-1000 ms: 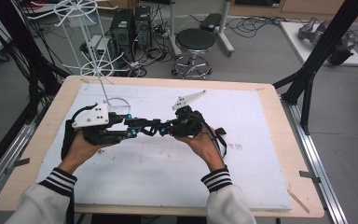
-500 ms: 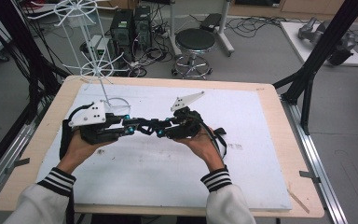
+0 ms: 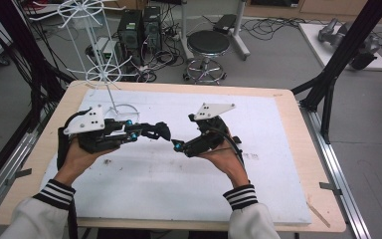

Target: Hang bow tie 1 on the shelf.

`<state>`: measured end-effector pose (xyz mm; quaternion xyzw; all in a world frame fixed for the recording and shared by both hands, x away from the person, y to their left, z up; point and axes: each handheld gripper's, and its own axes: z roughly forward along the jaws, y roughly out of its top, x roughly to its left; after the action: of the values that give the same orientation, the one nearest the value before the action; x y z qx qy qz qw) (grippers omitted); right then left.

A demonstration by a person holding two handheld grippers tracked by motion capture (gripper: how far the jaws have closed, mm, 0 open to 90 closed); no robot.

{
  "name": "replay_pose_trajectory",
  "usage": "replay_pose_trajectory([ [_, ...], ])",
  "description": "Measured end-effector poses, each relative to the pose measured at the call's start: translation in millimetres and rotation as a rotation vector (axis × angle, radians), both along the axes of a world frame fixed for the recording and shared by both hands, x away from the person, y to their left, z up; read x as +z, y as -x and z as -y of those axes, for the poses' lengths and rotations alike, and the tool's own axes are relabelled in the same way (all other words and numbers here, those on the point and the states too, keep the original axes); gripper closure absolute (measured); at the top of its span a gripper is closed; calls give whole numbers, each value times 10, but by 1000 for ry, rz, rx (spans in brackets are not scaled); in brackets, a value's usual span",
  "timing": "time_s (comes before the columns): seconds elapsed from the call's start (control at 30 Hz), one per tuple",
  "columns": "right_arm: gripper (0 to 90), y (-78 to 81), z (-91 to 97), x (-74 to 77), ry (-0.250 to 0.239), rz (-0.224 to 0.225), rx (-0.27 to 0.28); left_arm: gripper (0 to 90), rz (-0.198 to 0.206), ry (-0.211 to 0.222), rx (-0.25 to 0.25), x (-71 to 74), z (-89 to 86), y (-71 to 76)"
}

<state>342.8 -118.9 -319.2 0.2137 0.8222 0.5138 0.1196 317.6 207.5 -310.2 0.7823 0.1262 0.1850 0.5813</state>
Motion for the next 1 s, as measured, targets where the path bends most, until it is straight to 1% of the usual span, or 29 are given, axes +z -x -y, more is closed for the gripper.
replay_pose_trajectory([
  [0.2, 7, 46, 182, -42, -27, 7, -44, 790, 10, 14, 24, 47, -126, 2],
  [0.27, 7, 74, 231, -53, -30, 19, -55, 790, 14, 21, 31, 64, -153, 3],
  [0.33, 7, 101, 268, -60, -35, 18, -60, 790, 20, 23, 39, 86, -177, 6],
  [0.4, 7, 128, 313, -67, -36, 28, -66, 790, 26, 29, 46, 109, -197, 10],
  [0.53, 7, 210, 420, -91, -60, 46, -80, 790, 29, 39, 57, 154, -236, 5],
  [0.63, 7, 267, 504, -123, -69, 56, -96, 790, 31, 51, 70, 185, -264, -4],
  [0.73, 7, 321, 597, -166, -92, 58, -110, 790, 33, 65, 77, 216, -297, -17],
  [0.8, 7, 357, 646, -183, -95, 62, -124, 790, 34, 68, 86, 236, -313, -23],
  [0.83, 7, 376, 672, -192, -102, 71, -128, 790, 34, 70, 90, 246, -323, -28],
  [0.9, 7, 421, 727, -215, -124, 72, -139, 790, 36, 73, 98, 267, -345, -42],
  [1.0, 7, 473, 788, -261, -130, 81, -150, 790, 35, 82, 114, 291, -381, -68],
])
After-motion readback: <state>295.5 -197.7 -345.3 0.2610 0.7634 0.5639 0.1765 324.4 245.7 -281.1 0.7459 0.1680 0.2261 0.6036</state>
